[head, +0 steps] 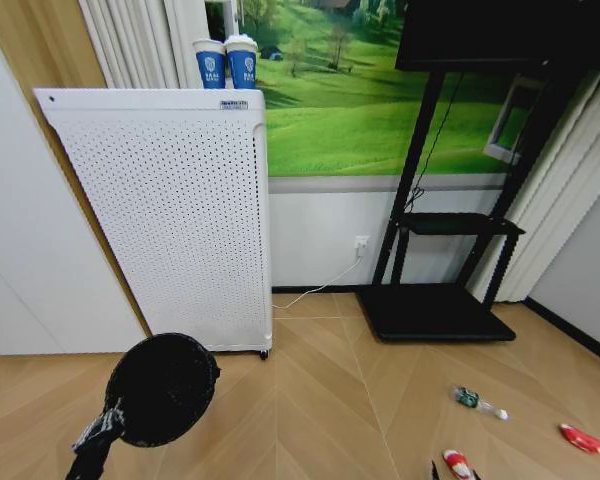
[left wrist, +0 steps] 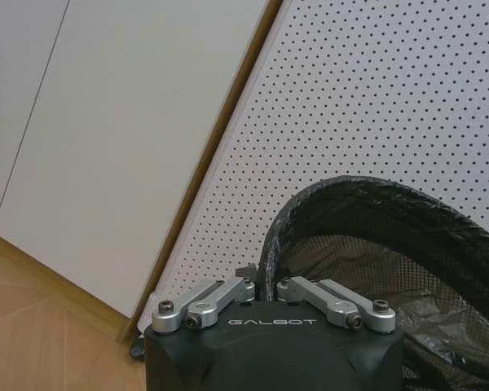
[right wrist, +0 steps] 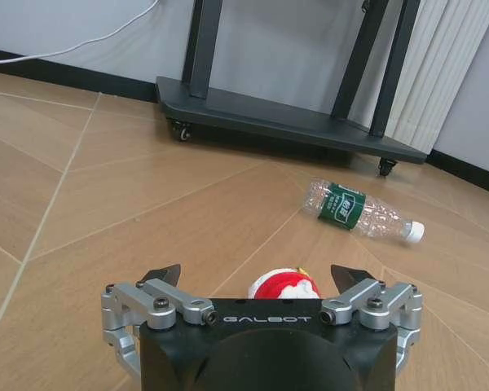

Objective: Pick up the trash bin and place the garbage on the floor into it.

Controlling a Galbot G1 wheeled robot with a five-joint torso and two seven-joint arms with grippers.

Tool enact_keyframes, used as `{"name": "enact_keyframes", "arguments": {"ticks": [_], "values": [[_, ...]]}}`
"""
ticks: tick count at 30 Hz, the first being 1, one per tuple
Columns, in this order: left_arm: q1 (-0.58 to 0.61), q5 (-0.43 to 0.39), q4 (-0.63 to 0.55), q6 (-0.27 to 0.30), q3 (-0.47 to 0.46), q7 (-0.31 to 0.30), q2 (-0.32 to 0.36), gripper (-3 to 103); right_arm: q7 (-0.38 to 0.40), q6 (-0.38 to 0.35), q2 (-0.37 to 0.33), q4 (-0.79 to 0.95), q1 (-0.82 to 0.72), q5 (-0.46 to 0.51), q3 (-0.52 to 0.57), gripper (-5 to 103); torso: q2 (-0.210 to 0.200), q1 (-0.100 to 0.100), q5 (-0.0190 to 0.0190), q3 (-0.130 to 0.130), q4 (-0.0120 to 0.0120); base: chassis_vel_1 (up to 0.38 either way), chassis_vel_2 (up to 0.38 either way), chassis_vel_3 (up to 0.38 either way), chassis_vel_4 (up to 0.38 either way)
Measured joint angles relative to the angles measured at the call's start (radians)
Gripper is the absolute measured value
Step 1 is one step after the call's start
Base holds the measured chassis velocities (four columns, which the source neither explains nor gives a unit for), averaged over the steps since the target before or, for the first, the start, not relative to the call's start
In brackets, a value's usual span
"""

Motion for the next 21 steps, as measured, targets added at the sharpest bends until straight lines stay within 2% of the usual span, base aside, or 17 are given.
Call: {"name": "enact_keyframes", "arguments": {"ticks": [11,14,15,18,19,21], "values": [[0.002,-0.001,-0.001,0.000,-0.003,-0.011,-0.006,6,0.050,-0.014,-0.032,-0.132,0.086,-0.013,-0.010,99,0.000,0.000,0.0003,0.000,0.0000,0.000,0.000,0.000,0.000],[0.002,-0.002,-0.002,0.000,-0.006,-0.012,-0.006,6,0.042,-0.021,-0.043,-0.160,0.095,-0.012,-0.013,85,0.000,0.000,-0.0001,0.000,-0.0002,0.000,0.000,0.000,0.000],[0.002,-0.002,-0.002,0.000,-0.006,-0.012,-0.006,6,0.042,-0.021,-0.043,-0.160,0.095,-0.012,-0.013,85,0.000,0.000,-0.0001,0.000,-0.0002,0.000,0.000,0.000,0.000],[0.001,-0.004,-0.001,0.000,-0.013,-0.014,-0.006,6,0.018,-0.017,-0.042,-0.161,0.090,-0.009,-0.013,68,0.000,0.000,0.0003,0.000,-0.0002,0.000,0.000,0.000,0.000],[0.001,-0.004,-0.001,0.000,-0.013,-0.014,-0.006,6,0.018,-0.017,-0.042,-0.161,0.090,-0.009,-0.013,68,0.000,0.000,0.0003,0.000,-0.0002,0.000,0.000,0.000,0.000],[0.002,-0.002,0.005,-0.001,-0.013,-0.014,-0.009,6,0.013,-0.012,-0.038,-0.150,0.084,-0.009,-0.013,57,0.000,0.000,0.0000,0.000,-0.0002,0.000,0.000,0.000,0.000]]}}
